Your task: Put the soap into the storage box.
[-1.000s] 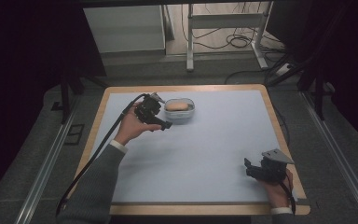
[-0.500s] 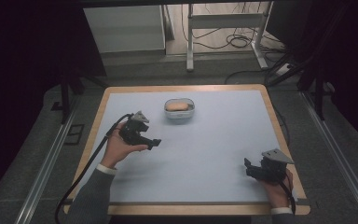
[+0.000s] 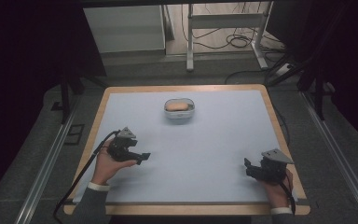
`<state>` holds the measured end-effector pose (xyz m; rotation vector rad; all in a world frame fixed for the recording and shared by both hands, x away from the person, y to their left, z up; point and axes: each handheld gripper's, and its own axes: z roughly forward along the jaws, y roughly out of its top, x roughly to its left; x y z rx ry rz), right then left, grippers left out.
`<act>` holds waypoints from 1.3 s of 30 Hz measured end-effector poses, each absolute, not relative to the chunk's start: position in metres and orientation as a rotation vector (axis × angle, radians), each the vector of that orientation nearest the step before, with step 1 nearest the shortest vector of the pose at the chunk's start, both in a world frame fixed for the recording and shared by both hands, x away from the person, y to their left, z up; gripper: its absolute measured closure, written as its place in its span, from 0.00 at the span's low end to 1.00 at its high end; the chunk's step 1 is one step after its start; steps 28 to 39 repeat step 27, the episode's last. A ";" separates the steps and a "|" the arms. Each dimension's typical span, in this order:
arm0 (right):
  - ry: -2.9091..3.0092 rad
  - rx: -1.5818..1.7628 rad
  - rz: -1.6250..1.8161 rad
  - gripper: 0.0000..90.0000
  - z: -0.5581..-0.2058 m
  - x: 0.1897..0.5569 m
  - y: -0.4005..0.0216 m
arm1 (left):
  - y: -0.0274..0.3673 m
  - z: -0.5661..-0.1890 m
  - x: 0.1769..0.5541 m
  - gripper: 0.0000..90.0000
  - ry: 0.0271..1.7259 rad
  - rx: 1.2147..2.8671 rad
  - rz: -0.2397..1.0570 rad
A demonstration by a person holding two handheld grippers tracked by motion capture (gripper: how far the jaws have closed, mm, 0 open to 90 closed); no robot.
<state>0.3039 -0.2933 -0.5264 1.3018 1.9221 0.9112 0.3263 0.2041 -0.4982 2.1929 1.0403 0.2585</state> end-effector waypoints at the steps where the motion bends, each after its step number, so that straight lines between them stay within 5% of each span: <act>1: 1.922 1.302 0.911 0.08 -0.526 0.304 -0.293 | 0.206 -0.500 0.325 0.22 1.047 2.189 0.258; 39: 1.922 1.291 0.915 0.08 -0.526 0.303 -0.293 | 0.223 -0.515 0.313 0.21 1.111 2.131 0.278</act>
